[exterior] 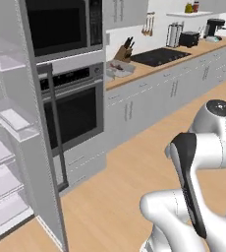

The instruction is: Place one potato and one steak in each tupperware on the nearby counter, to pack two identical lunches.

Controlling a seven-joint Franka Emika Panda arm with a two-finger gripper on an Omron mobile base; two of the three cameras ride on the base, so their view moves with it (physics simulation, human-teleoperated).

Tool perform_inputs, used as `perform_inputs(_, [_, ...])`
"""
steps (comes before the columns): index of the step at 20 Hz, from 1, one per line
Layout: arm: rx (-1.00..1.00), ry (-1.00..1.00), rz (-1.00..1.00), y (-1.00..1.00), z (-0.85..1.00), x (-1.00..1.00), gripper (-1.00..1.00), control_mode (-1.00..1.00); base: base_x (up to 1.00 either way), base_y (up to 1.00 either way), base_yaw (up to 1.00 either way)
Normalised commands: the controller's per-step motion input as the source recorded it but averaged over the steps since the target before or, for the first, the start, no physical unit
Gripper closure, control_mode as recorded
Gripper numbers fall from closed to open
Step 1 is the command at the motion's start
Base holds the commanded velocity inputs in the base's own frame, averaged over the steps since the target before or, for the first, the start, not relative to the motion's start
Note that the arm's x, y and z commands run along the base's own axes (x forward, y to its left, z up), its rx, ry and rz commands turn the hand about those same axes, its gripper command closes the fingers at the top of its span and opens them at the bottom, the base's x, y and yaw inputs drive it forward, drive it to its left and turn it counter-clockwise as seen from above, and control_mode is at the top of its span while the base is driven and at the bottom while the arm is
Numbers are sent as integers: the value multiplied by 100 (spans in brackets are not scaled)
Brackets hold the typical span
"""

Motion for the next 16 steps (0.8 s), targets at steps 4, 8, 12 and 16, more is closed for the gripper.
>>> perform_inputs(4, [0, 0, 0, 0, 0, 0, 100, 100, 97, -25, -25])
perform_inputs(8, [0, 0, 0, 0, 0, 0, 100, 100, 100, 0, 0])
perform_inputs(12, [0, 0, 0, 0, 0, 0, 100, 100, 100, 0, -3])
perform_inputs(16, [0, 0, 0, 0, 0, 0, 100, 100, 100, -1, 0])
